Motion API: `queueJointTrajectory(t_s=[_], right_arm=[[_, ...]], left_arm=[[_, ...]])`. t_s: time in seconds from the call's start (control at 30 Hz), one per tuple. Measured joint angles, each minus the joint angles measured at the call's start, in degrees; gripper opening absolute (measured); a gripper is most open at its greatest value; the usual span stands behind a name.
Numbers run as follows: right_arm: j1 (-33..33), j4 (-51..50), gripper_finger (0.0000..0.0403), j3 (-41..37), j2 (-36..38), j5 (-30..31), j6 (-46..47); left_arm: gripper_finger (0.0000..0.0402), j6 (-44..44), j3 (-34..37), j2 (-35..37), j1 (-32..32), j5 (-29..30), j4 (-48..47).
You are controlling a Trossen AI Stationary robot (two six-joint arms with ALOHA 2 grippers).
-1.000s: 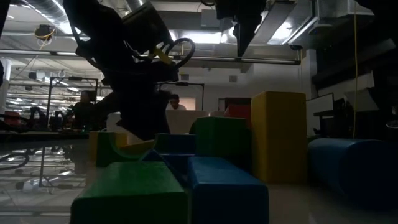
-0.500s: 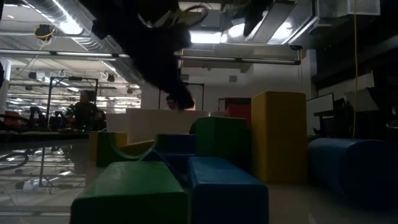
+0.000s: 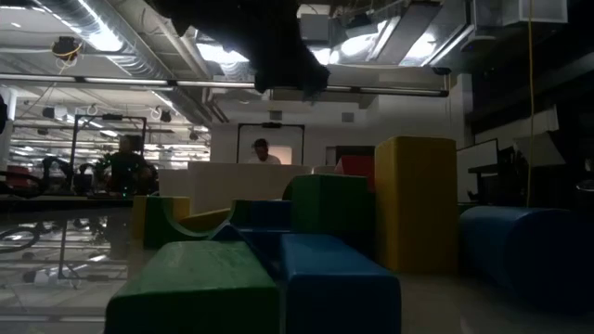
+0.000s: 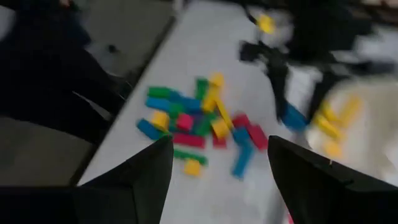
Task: Sort blocks
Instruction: Put the blue block into the top right bin
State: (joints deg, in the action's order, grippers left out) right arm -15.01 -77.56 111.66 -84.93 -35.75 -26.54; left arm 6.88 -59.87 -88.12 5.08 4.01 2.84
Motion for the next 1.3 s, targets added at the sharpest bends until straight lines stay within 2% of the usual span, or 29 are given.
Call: queueJointTrajectory(t_s=[0.07, 0.3, 0.47, 0.57, 0.8, 0.93, 1.03, 1.2, 1.3], right_arm=[[0.5, 6.2, 0.0262, -5.6, 1.5, -1.4, -0.8], [0.3, 24.2, 0.0262, -24.1, 2.4, -0.8, 0.8], [0.4, 36.8, 0.0262, -32.5, 2.4, -0.8, 4.6], [0.4, 41.4, 0.0262, -34.1, 2.4, -0.9, 8.3], [0.6, 41.9, 0.0262, -34.1, 2.4, -0.9, 12.5], [3.5, 42.0, 0.0262, -34.1, 2.1, 0.6, 9.5], [7.3, 42.3, 0.0262, -34.1, 2.1, 4.9, 4.7], [12.0, 46.4, 0.0262, -34.1, 2.2, 18.3, 2.5], [12.4, 47.8, 0.0262, -34.1, 2.1, 21.3, 2.1]], left_arm=[[0.0156, 1.5, -0.7, 0.0, 0.0, -1.7, -0.3], [0.0146, 6.2, -1.9, 0.0, 0.0, -4.0, -0.2], [0.0152, 9.6, -1.9, 0.0, 0.0, -5.1, -0.2], [0.0149, 12.2, -1.9, 0.0, 0.0, -7.7, -0.3], [0.015, 16.9, -1.9, 0.0, 0.0, -13.7, -0.2], [0.0149, 19.5, -1.9, 0.0, 0.0, -15.9, 1.3], [0.0148, 20.3, -1.9, 0.0, 0.0, -16.5, 3.5], [0.0151, 21.8, -1.9, -0.1, 0.0, -16.6, 7.6], [0.0147, 22.4, -2.0, 0.0, 0.0, -16.6, 7.7]])
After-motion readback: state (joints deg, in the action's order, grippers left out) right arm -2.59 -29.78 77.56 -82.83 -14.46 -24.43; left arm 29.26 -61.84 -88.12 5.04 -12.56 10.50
